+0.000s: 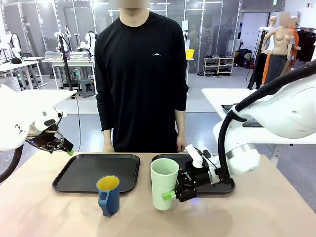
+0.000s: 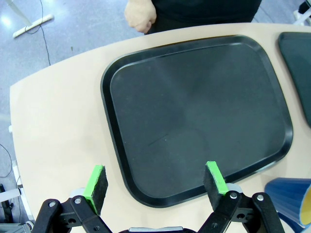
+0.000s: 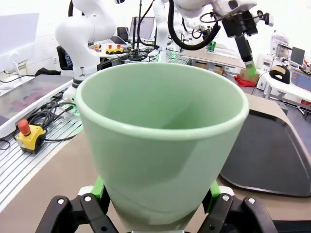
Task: Sort and store the cups by type.
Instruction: Pick up the Reusable plastic cup.
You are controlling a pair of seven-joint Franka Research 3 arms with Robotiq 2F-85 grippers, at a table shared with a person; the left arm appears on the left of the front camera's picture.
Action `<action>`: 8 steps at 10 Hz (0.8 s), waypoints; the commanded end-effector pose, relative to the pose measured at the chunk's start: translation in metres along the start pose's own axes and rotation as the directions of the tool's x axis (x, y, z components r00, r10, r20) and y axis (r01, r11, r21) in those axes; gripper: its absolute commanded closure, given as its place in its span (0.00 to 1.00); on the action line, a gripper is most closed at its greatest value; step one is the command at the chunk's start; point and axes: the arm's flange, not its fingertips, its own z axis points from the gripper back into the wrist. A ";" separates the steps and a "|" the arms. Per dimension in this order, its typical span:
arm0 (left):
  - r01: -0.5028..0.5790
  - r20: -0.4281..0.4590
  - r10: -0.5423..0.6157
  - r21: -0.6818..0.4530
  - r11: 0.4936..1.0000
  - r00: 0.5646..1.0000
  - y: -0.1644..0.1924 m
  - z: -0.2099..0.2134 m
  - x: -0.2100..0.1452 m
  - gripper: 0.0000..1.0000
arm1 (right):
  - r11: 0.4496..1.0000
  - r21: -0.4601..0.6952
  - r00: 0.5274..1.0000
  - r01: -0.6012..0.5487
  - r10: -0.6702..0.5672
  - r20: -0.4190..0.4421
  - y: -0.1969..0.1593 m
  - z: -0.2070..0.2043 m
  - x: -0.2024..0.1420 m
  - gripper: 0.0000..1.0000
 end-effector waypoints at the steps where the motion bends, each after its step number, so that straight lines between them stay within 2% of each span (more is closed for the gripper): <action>1: 0.000 0.003 0.000 0.001 1.000 1.000 0.000 0.001 0.001 0.00 | 0.998 -0.050 0.999 0.031 -0.033 -0.028 0.017 0.008 0.031 0.34; 4: 0.000 0.003 0.000 0.001 1.000 1.000 0.000 0.001 0.001 0.00 | 0.995 -0.087 0.999 0.039 -0.042 -0.029 0.022 0.013 0.039 0.34; 5: 0.000 0.003 0.000 0.001 1.000 1.000 0.000 0.001 0.001 0.00 | 0.994 -0.099 0.997 0.043 -0.050 -0.061 0.022 0.014 0.037 0.34; 6: 0.000 0.003 0.000 0.001 1.000 1.000 0.000 0.001 0.001 0.00 | 0.999 -0.049 0.999 0.010 -0.011 -0.030 0.020 0.015 0.037 0.34; 8: 0.000 0.003 0.000 0.001 1.000 1.000 0.000 0.001 0.001 0.00 | 0.999 -0.049 0.999 0.010 -0.011 -0.030 0.020 0.015 0.037 0.34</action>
